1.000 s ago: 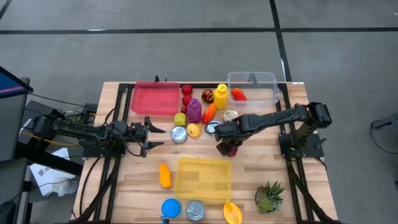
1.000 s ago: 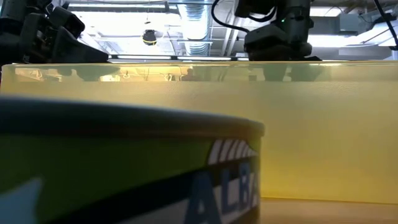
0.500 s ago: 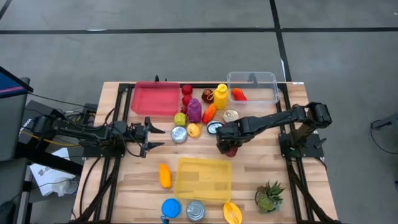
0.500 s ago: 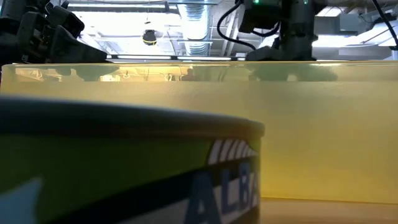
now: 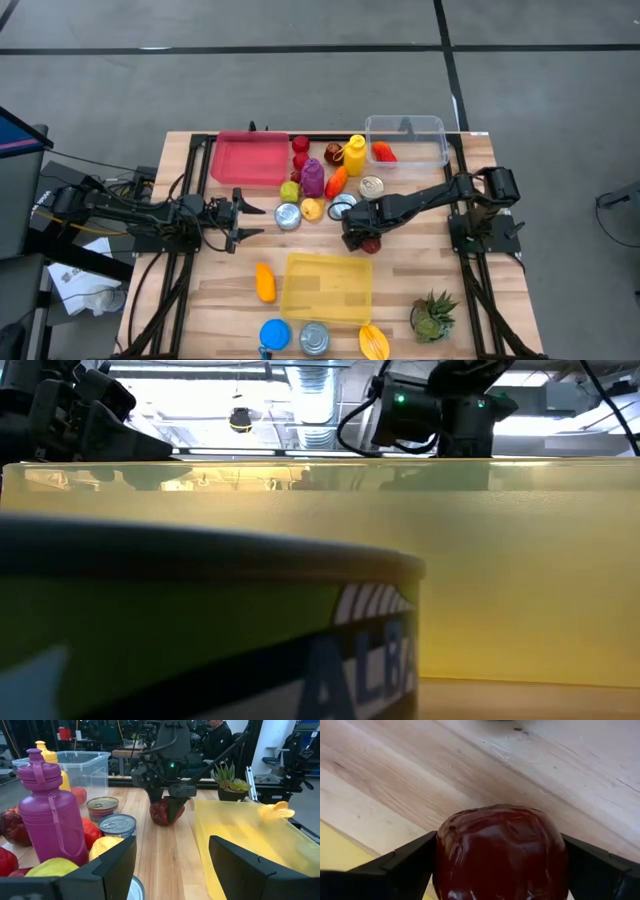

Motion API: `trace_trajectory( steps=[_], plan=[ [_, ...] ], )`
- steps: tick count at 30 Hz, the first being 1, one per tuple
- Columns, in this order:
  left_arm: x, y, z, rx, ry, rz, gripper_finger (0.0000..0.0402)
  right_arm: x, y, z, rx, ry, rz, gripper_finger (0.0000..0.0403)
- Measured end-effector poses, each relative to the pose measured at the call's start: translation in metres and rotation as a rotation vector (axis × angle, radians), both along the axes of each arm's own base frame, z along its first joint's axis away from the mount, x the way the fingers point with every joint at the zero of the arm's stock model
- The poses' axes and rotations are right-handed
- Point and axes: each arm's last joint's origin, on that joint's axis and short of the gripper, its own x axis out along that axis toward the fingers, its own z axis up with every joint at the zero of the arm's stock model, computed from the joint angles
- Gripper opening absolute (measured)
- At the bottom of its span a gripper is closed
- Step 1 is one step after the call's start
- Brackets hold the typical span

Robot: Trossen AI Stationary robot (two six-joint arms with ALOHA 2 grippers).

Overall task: Pick & Place Food Item
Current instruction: Put the bottom dark red apple into the transparent bin

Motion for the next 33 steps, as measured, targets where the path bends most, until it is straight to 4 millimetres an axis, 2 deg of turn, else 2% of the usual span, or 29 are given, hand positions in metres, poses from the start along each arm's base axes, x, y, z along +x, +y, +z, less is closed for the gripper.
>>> trace_trajectory(
  steps=[8, 14, 19, 26, 33],
  plan=[
    [0.000, 0.000, 0.000, 0.000, 0.001, 0.000, 0.0245, -0.003, 0.007, 0.004, -0.040, -0.009, 0.026, 0.0274],
    [0.000, 0.000, 0.000, 0.001, 0.001, 0.007, 0.0245, -0.006, 0.012, 0.018, -0.124, -0.067, 0.052, 0.0274],
    [0.000, 0.000, 0.000, 0.001, 0.002, 0.011, 0.0245, -0.006, 0.021, 0.037, -0.235, -0.178, 0.156, 0.0274],
    [0.000, 0.000, 0.000, 0.001, 0.004, 0.010, 0.0245, 0.006, 0.041, 0.062, -0.486, -0.413, 0.354, 0.0274],
    [0.000, 0.000, -0.001, 0.002, 0.009, 0.011, 0.0245, 0.020, 0.049, 0.075, -0.687, -0.579, 0.437, 0.0274]
  ],
)
